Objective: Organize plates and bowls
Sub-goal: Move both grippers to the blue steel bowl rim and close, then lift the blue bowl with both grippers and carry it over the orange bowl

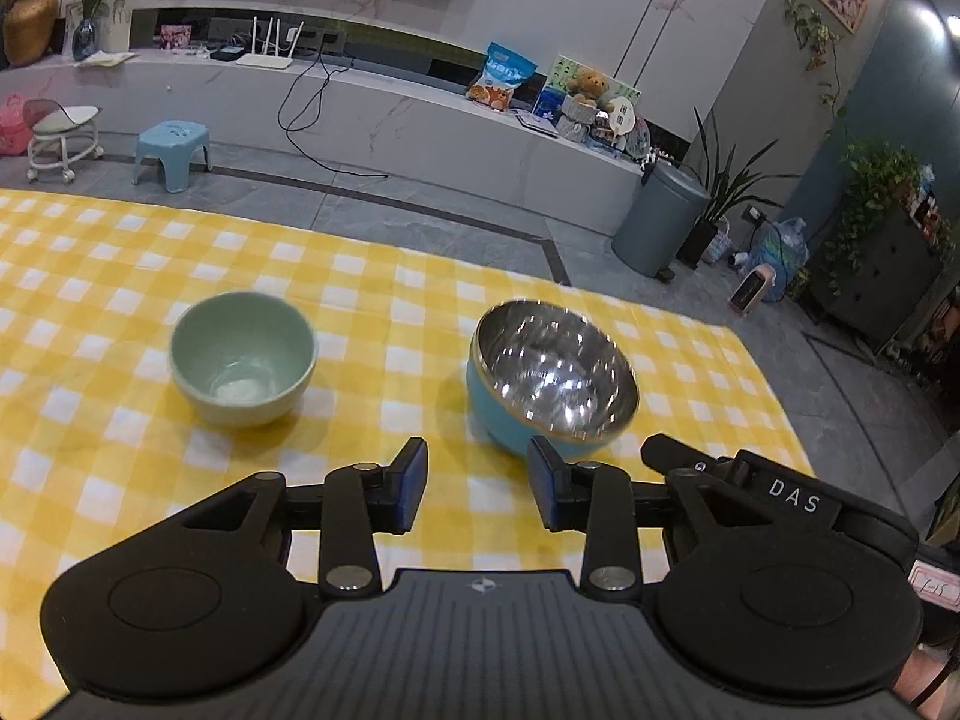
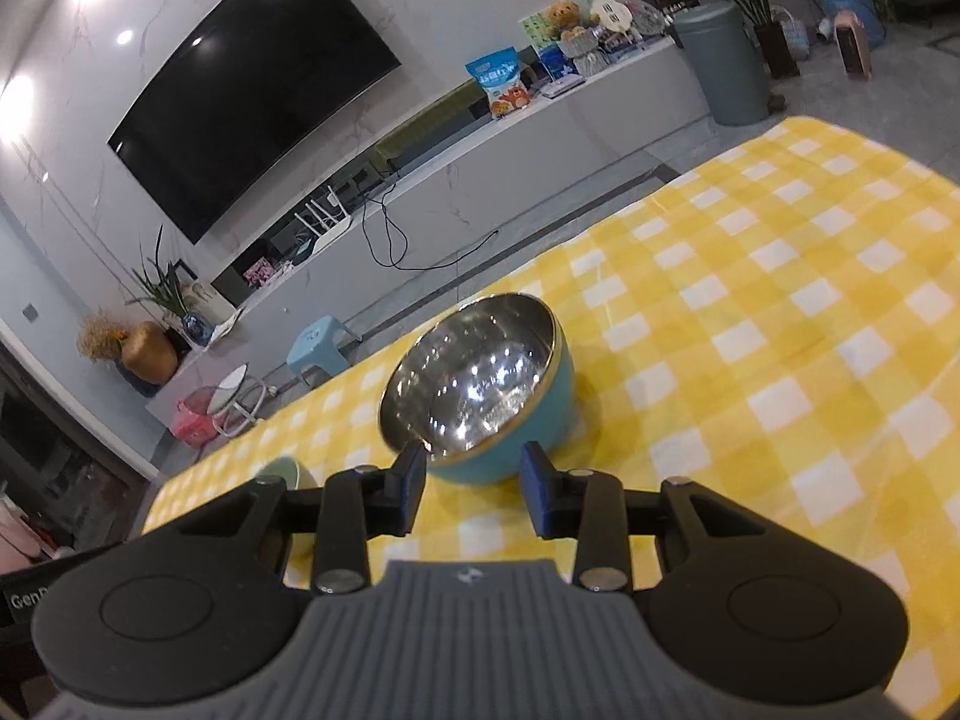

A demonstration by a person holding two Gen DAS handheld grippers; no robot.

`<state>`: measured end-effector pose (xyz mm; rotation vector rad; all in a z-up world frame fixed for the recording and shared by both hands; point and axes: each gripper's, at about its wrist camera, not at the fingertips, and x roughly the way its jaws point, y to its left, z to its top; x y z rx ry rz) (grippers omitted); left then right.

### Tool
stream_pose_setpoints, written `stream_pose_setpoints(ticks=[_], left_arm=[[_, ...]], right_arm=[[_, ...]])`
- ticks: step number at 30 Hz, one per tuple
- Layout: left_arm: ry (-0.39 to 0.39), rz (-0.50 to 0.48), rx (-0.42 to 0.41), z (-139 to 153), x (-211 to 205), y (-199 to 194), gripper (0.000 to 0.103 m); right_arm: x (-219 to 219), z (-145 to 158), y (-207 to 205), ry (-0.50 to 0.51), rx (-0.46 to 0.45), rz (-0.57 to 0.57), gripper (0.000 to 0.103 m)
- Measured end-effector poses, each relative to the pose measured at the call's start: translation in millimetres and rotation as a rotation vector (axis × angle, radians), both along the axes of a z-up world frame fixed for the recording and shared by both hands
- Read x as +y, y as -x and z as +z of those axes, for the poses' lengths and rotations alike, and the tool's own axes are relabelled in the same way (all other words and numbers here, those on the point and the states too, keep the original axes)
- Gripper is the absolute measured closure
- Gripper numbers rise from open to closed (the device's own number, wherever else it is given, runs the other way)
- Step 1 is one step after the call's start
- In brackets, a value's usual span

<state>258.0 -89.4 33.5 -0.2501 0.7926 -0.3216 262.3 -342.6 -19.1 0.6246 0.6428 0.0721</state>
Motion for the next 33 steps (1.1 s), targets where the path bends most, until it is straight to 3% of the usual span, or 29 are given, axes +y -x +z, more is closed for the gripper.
stream_pose_setpoints(ticks=[9, 14, 18, 20, 24, 33], left_arm=[[-0.017, -0.012, 0.027, -14, -22, -45, 0.060], [-0.034, -0.020, 0.029, -22, -37, -64, 0.055], [-0.041, -0.029, 0.028, -26, -48, -78, 0.052], [-0.053, -0.031, 0.029, -29, -54, -85, 0.052], [-0.094, -0.042, 0.036, -37, -66, -95, 0.052], [-0.186, -0.033, 0.044, -41, -73, -99, 0.088]], right_arm=[[-2, -11, -42, 0.046, 0.059, -0.043, 0.068], [-9, -28, -59, 0.061, 0.124, -0.072, 0.068], [-12, -31, -58, 0.040, 0.118, -0.065, 0.071], [-11, -30, -59, 0.038, 0.113, -0.053, 0.077], [-12, -30, -58, 0.024, 0.111, -0.045, 0.077], [-16, -35, -56, -0.023, 0.108, -0.055, 0.083]])
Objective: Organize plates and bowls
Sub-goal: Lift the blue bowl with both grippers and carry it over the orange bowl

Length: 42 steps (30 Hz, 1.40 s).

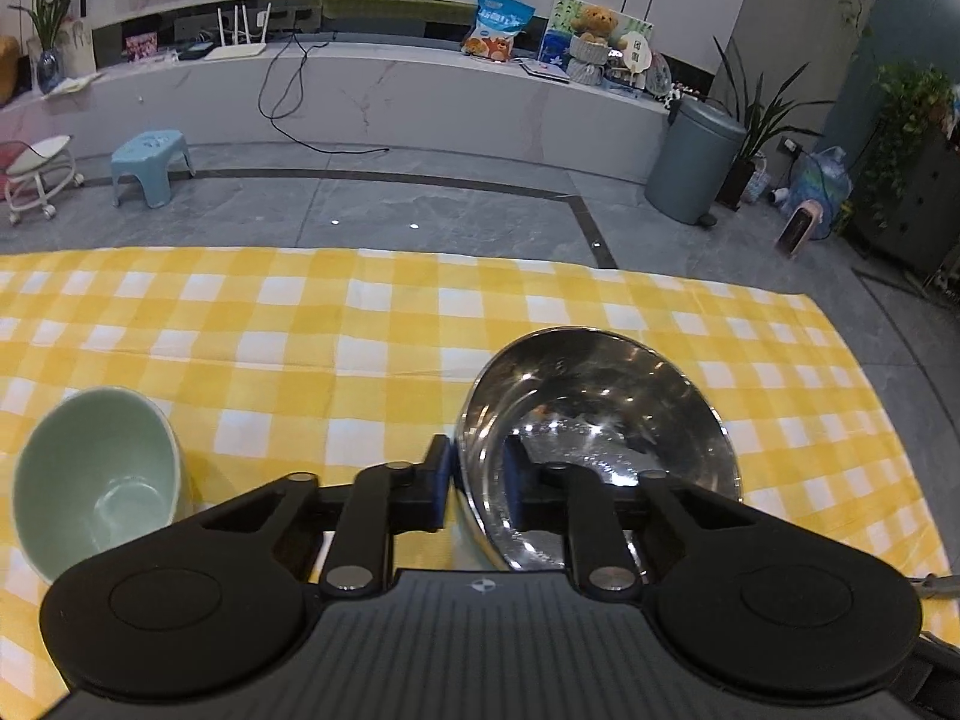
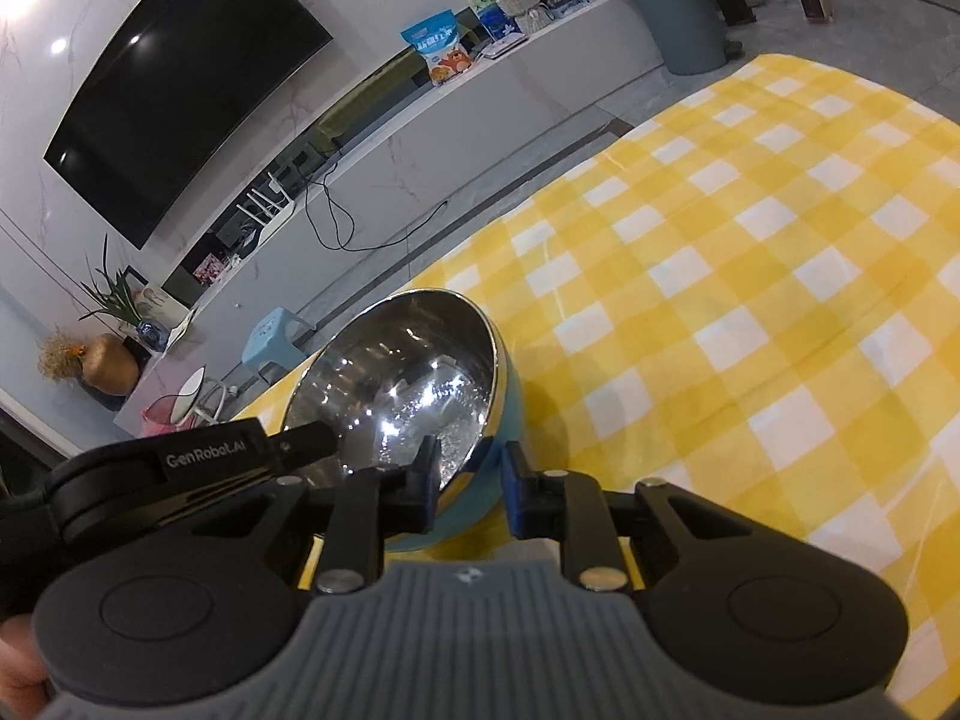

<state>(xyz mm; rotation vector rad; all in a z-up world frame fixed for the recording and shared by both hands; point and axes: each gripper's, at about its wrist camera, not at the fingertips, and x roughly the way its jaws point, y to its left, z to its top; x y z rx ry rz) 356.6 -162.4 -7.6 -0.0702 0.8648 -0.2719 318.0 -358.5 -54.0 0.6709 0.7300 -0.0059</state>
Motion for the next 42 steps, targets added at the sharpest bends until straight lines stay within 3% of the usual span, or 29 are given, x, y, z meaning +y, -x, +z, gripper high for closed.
stream_pose_setpoints(ticks=[3, 8, 23, 29, 42], left_arm=[[-0.021, 0.003, -0.003, 3, 0, 2, 0.096], [-0.033, -0.003, -0.005, 9, 0, 11, 0.096], [-0.005, 0.062, -0.050, 62, 21, 80, 0.096], [0.031, 0.117, -0.015, 76, 42, 116, 0.095], [0.197, 0.208, 0.040, 82, 97, 199, 0.093]], right_arm=[[2, 1, 1, 0.010, 0.005, -0.007, 0.085], [0, 4, 7, 0.009, 0.029, -0.019, 0.087], [10, 51, 69, 0.008, -0.040, 0.074, 0.088], [16, 70, 102, -0.025, -0.047, 0.109, 0.089], [40, 90, 193, -0.048, -0.070, 0.115, 0.091]])
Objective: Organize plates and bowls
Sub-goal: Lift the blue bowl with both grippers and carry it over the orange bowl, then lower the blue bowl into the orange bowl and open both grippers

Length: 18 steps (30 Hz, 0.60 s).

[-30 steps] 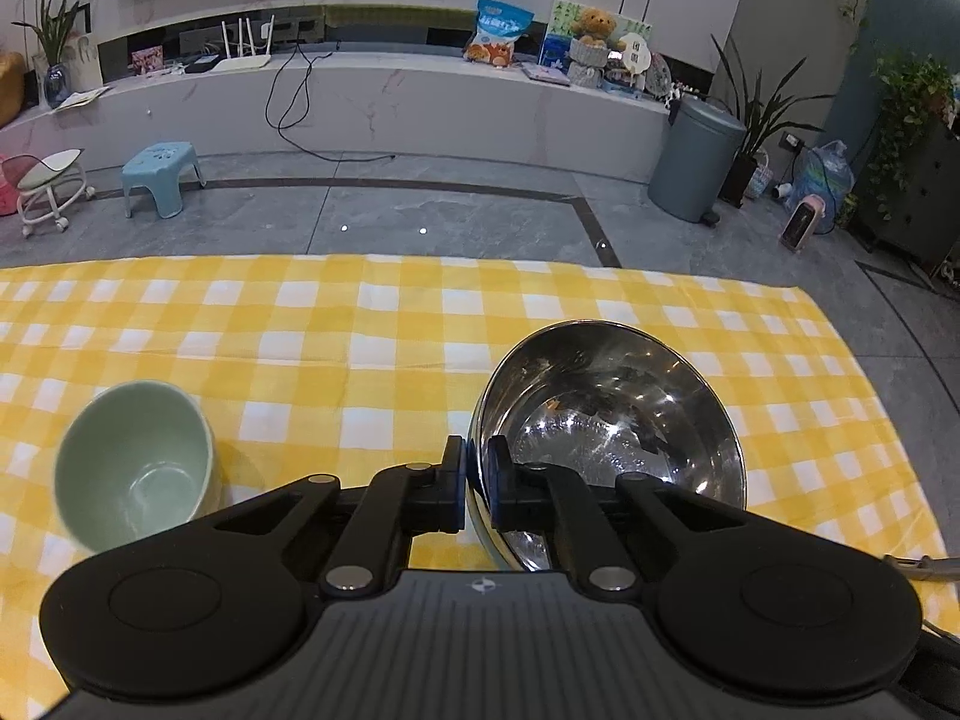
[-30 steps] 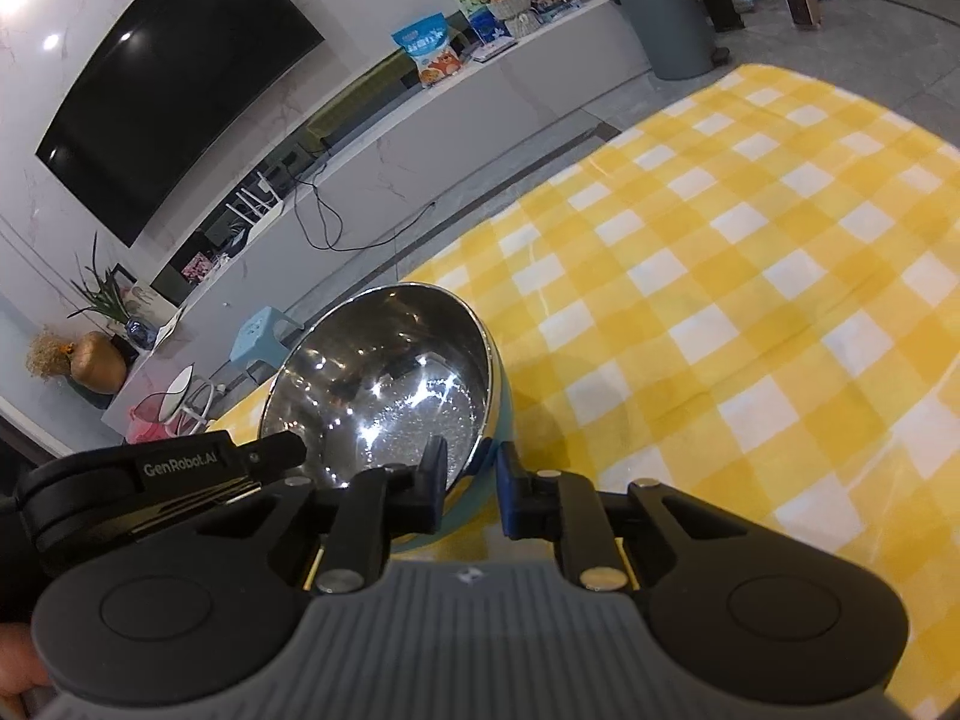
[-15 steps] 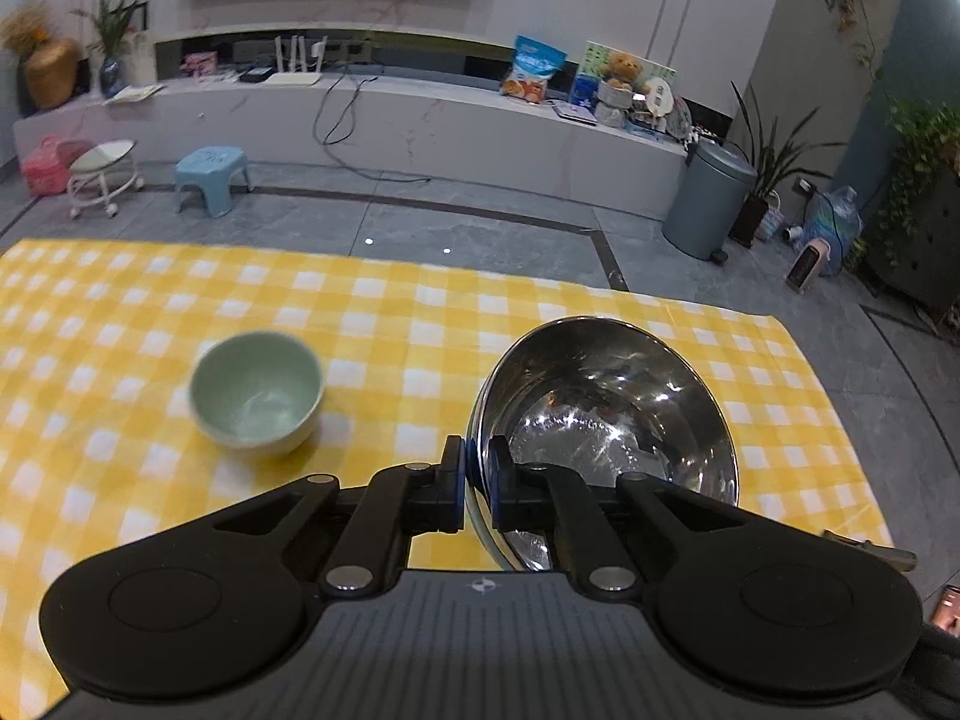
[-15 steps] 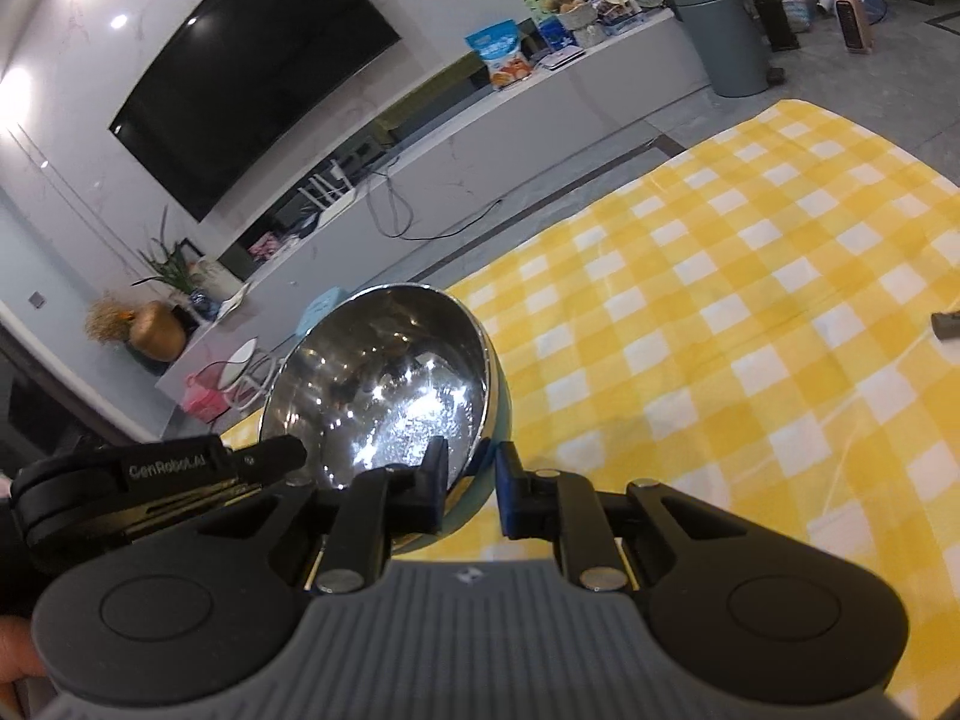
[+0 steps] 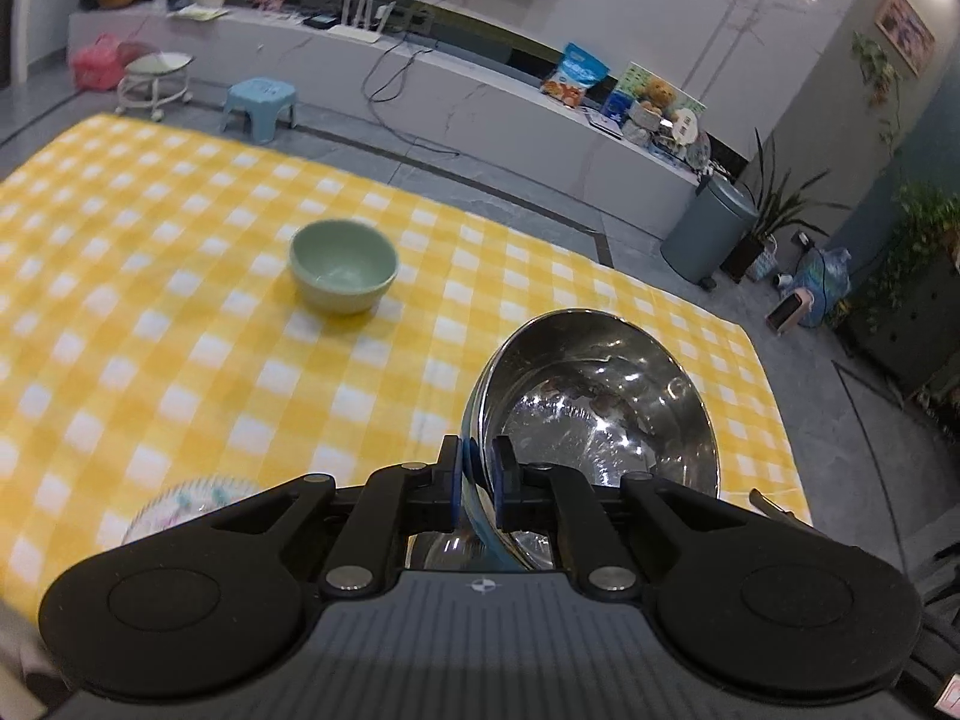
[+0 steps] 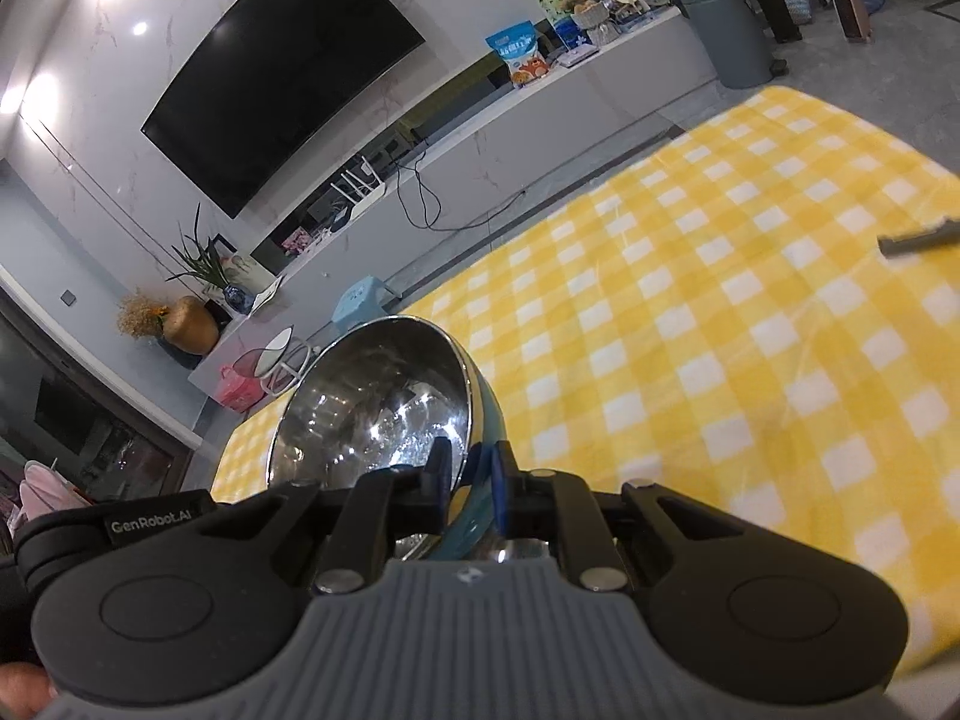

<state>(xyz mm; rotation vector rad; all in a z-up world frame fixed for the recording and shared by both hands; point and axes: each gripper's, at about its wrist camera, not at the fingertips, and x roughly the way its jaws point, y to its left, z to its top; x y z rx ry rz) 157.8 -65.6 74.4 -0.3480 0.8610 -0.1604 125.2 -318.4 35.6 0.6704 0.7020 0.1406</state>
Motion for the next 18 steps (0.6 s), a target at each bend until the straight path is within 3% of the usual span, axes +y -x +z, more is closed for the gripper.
stream_pose_setpoints(ticks=[6, 18], left_arm=[[0.048, 0.019, 0.058, -18, 14, 18, 0.092], [0.044, 0.022, 0.113, -39, 14, 34, 0.092]], right_arm=[[9, -8, 26, 0.011, 0.027, -0.027, 0.093], [11, -23, 37, 0.045, 0.076, -0.044, 0.094]])
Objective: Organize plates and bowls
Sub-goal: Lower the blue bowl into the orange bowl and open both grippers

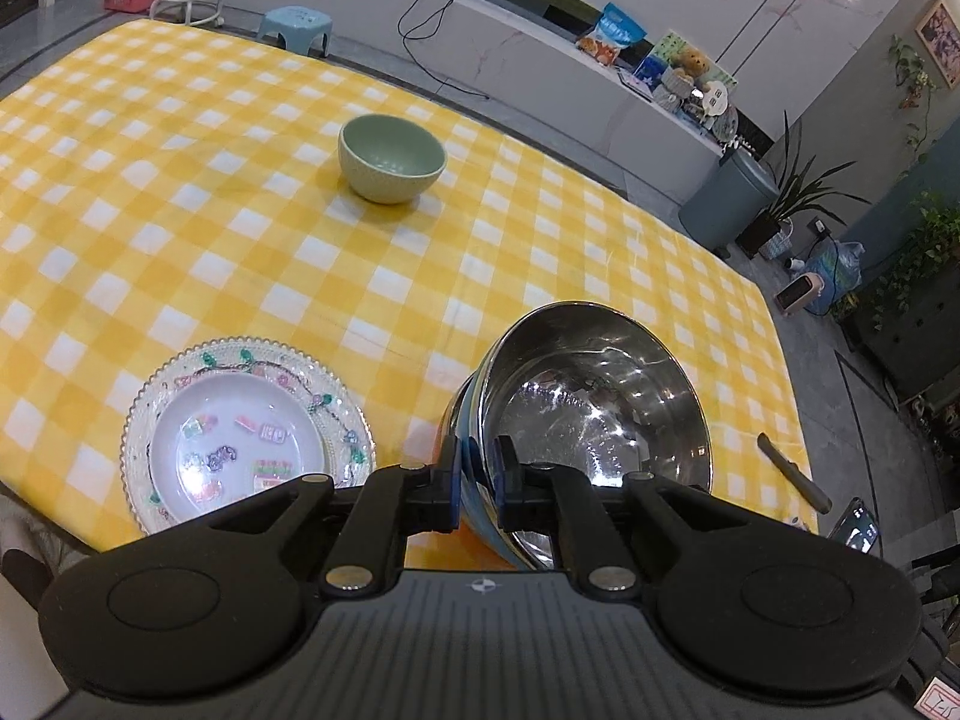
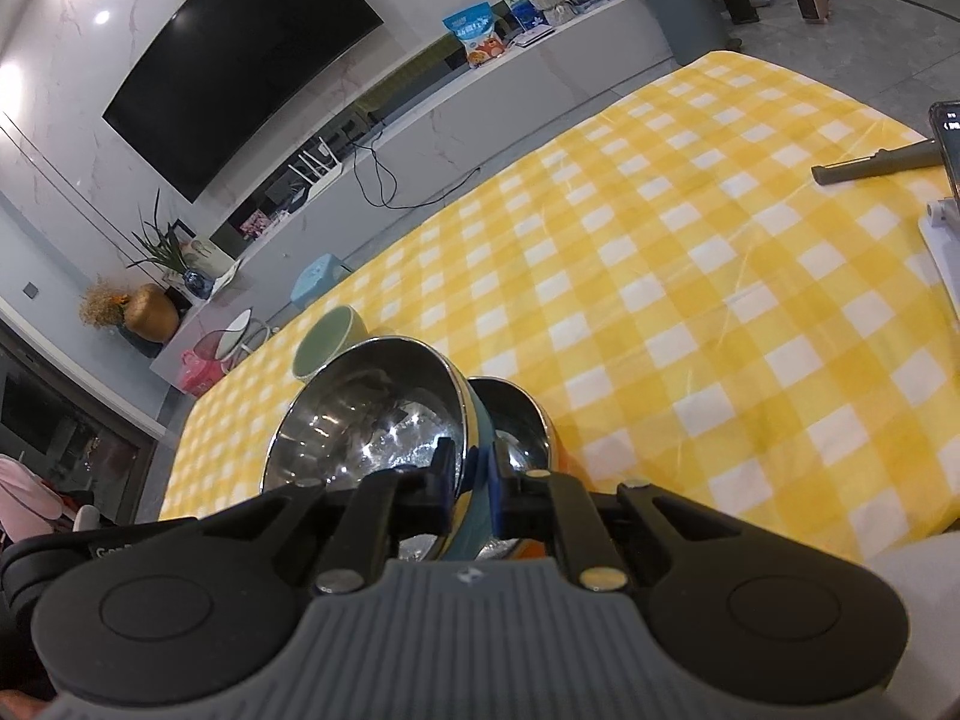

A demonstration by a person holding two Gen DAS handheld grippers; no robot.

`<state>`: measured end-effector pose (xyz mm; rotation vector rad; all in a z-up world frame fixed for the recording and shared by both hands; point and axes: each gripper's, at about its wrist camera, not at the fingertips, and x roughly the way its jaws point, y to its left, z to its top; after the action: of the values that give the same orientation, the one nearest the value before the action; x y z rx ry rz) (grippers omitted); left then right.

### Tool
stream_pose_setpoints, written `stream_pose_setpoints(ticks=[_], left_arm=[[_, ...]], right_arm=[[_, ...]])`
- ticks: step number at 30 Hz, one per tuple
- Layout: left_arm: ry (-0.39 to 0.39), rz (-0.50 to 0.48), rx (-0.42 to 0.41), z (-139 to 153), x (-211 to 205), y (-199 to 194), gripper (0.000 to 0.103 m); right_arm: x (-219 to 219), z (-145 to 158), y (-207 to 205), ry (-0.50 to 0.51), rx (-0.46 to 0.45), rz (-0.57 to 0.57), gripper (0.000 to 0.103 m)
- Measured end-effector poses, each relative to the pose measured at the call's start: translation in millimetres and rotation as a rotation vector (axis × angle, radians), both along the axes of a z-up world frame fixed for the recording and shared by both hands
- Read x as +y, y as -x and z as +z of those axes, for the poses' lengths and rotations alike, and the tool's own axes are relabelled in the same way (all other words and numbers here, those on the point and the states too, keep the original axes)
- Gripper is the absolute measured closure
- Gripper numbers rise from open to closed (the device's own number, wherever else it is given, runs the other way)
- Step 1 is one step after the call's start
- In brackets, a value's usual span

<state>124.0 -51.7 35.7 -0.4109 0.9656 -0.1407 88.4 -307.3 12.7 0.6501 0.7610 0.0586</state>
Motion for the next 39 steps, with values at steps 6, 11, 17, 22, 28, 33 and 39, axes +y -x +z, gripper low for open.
stream_pose_setpoints(ticks=[6, 11, 17, 22, 28, 33, 39], left_arm=[[-0.007, -0.005, 0.006, -3, -2, 1, 0.092], [-0.010, -0.016, 0.003, -2, -6, -2, 0.091], [-0.015, -0.032, 0.009, -4, -9, -6, 0.091], [-0.013, -0.039, 0.027, -9, -10, -11, 0.091], [-0.025, -0.049, 0.030, -14, -13, -19, 0.091], [-0.036, -0.065, 0.024, -19, -12, -21, 0.091], [-0.053, -0.096, 0.000, -19, -13, -21, 0.090]], right_arm=[[0, -3, -2, 0.002, 0.010, -0.001, 0.095], [-1, -6, -4, 0.004, 0.024, -0.009, 0.095], [-4, -13, -7, 0.001, 0.042, -0.017, 0.095], [-4, -15, -9, 0.006, 0.056, -0.021, 0.094], [-1, -20, -13, 0.026, 0.075, -0.027, 0.094], [-1, -23, -14, 0.015, 0.072, -0.018, 0.089], [3, -18, -14, 0.065, 0.060, -0.028, 0.084]])
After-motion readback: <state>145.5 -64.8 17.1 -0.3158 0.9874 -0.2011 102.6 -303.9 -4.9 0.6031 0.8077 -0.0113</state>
